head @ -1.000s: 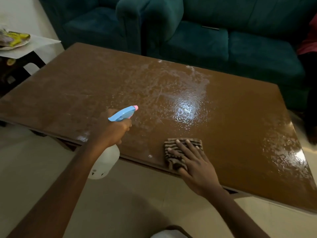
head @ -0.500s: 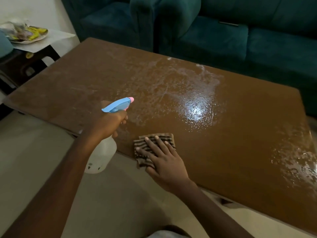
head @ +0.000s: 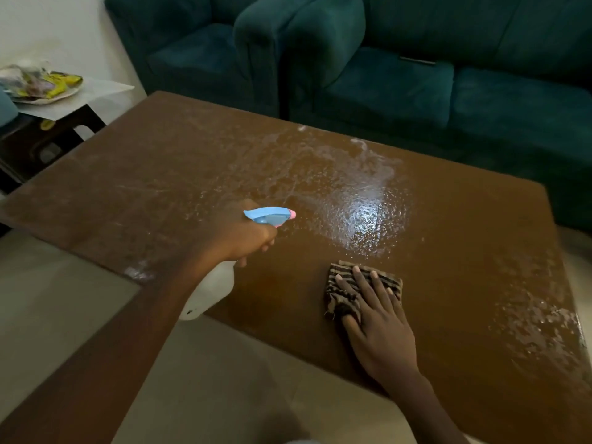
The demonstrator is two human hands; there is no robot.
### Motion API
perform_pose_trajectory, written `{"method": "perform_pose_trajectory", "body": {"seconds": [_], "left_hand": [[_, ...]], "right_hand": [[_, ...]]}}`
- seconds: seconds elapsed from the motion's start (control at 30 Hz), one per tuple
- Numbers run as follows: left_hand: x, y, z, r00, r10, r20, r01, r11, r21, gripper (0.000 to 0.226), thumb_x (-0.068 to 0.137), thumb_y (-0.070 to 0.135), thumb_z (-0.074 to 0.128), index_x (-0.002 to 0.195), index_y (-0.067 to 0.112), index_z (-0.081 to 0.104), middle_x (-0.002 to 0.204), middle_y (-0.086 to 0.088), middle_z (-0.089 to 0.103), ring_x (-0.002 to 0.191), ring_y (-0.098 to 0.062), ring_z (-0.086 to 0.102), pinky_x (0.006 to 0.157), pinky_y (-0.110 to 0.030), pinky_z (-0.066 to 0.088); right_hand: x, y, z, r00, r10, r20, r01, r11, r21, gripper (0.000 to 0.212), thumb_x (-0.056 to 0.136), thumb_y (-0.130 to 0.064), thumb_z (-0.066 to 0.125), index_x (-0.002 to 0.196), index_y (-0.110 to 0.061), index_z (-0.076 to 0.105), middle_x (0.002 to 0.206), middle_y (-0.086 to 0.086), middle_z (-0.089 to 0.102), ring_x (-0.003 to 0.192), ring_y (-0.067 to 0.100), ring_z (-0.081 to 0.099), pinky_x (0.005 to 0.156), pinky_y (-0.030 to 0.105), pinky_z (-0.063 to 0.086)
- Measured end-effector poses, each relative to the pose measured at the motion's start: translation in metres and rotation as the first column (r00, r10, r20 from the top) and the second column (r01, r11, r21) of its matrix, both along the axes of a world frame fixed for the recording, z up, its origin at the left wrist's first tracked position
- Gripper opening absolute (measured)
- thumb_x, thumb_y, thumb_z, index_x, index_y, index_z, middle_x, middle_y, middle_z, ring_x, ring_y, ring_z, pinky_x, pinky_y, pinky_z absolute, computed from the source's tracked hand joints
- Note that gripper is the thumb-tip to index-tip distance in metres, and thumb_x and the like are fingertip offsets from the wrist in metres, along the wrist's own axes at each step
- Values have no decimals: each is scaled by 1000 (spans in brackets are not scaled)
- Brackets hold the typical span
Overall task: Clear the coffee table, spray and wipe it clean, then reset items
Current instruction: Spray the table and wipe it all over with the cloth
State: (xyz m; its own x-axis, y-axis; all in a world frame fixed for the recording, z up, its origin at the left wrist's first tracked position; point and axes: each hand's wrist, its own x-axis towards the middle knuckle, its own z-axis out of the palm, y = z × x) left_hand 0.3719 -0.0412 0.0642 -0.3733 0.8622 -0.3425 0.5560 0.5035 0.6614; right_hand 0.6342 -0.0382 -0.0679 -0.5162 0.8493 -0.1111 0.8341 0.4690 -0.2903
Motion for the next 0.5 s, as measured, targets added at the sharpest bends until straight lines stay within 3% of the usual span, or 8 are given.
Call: {"method": "perform_pose_trajectory", "body": {"seconds": [0.17, 0.3, 0.4, 0.5], "left_hand": [[10, 21, -3, 992, -104, -70, 101, 994, -37, 14, 91, 30, 59, 89, 17, 64, 81, -2, 70, 55, -13, 59, 46, -24, 45], [5, 36, -11, 989, -135, -67, 132, 991, -35, 14, 91, 32, 60, 91, 18, 60, 77, -5, 67, 62, -20, 62, 49, -26, 47], [-8, 47, -14, 990, -133, -40, 133, 991, -10, 17, 92, 34, 59, 97, 17, 59, 83, -7, 68, 64, -22, 63, 51, -27, 48], [-22, 53, -15, 991, -135, -12, 136, 990, 43, 17, 93, 32, 59, 105, 20, 57, 88, -7, 68, 80, -26, 68, 53, -29, 51]], "right_hand": [[10, 10, 1, 997, -78, -4, 78, 997, 1, 60, 86, -60, 2, 146, -58, 2, 159, -23, -12, 146, 1, -22, 117, 24, -13], [17, 21, 3, 985, -169, -13, 169, 986, 6, 63, 84, -61, -1, 146, -56, -2, 157, -25, -14, 145, 1, -22, 113, 21, -17], [16, 34, 0, 964, -264, 8, 264, 964, -19, 59, 92, -60, 7, 149, -51, -3, 159, -21, -13, 147, 5, -20, 118, 28, -11], [-1, 66, -4, 937, -349, 21, 349, 937, -20, 56, 102, -50, 21, 154, -45, 1, 164, -13, -8, 149, 12, -17, 122, 40, -4]]}}
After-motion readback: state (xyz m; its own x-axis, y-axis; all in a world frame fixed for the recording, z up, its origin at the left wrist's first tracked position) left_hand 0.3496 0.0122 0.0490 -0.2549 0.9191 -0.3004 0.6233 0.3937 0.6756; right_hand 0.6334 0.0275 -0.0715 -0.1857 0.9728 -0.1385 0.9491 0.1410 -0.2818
